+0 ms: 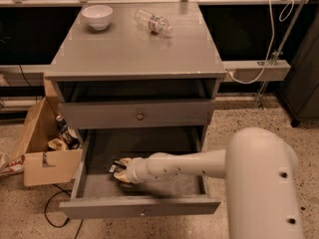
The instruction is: Pick rxbar chocolate from middle drawer and place on counter
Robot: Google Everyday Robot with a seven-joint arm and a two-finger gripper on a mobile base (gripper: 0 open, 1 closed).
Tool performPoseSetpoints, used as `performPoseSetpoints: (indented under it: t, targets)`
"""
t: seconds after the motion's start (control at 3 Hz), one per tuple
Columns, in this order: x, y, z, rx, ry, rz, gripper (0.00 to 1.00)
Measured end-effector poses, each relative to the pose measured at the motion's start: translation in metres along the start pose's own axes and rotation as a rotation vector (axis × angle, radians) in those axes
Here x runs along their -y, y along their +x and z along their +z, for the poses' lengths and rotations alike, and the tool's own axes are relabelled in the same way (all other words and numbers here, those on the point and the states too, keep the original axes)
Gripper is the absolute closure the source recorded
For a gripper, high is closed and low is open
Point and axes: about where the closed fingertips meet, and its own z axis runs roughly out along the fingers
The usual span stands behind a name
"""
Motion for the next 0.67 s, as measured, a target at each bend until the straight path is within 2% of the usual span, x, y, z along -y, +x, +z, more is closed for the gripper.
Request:
performPoseSetpoints:
  t: [0.33,0.67]
  targets:
    - [0.024,-0.018,-0.029,0.142,-0.004,-0.073,1.00]
    - [0.070,-0.035,-0.105,0.268,0.051,-0.114,1.00]
